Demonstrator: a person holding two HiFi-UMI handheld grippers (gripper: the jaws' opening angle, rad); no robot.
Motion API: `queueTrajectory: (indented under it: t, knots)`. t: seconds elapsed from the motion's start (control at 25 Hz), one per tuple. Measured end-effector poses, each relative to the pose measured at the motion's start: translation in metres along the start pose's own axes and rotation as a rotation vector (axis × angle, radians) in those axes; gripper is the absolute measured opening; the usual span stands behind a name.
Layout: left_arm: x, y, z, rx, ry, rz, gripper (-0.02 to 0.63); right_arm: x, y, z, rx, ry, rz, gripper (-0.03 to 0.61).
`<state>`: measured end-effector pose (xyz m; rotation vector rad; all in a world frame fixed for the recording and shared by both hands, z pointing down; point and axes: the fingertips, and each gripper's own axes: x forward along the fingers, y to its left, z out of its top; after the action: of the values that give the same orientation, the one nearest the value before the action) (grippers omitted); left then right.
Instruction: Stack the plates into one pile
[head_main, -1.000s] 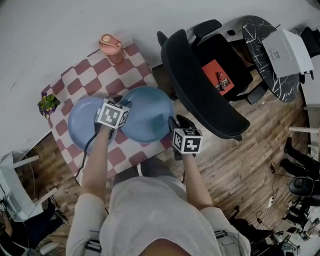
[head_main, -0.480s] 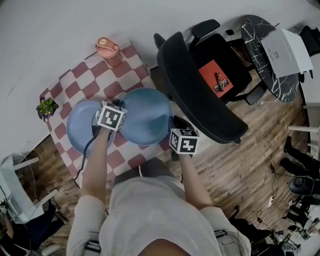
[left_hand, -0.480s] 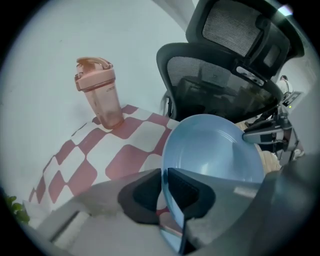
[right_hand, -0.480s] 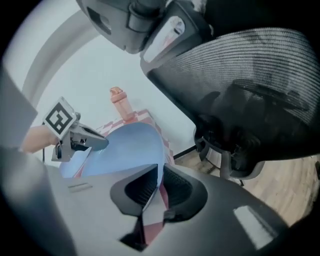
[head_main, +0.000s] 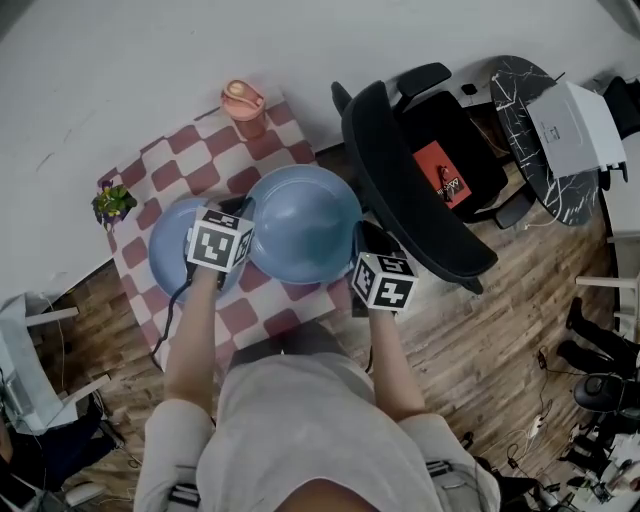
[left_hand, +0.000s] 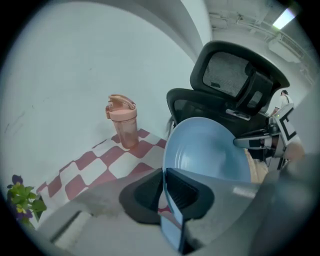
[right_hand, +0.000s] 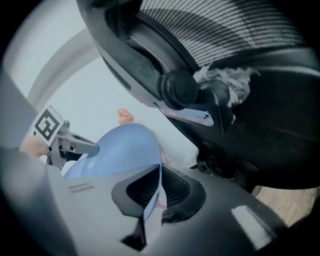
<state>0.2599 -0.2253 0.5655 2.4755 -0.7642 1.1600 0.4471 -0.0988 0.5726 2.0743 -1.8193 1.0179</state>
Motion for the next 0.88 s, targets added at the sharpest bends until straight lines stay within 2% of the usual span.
queueTrajectory:
  t: [0.28, 0.48, 0.88]
  knots:
    - [-0.053, 0.019, 0.009, -0.037, -0.118, 0.05, 0.023, -0.01, 0.037, 0.028, -0.062, -0.073, 0.028, 0.011]
    - [-0.092, 0.041, 0.003, -0.072, -0.166, 0.099, 0.023, -0.011, 0.074, 0.043, -0.115, -0.095, 0.075, 0.011]
    - [-0.163, 0.105, -0.055, -0.199, -0.191, 0.224, 0.021, 0.012, 0.176, 0.041, -0.218, -0.066, 0.22, 0.011]
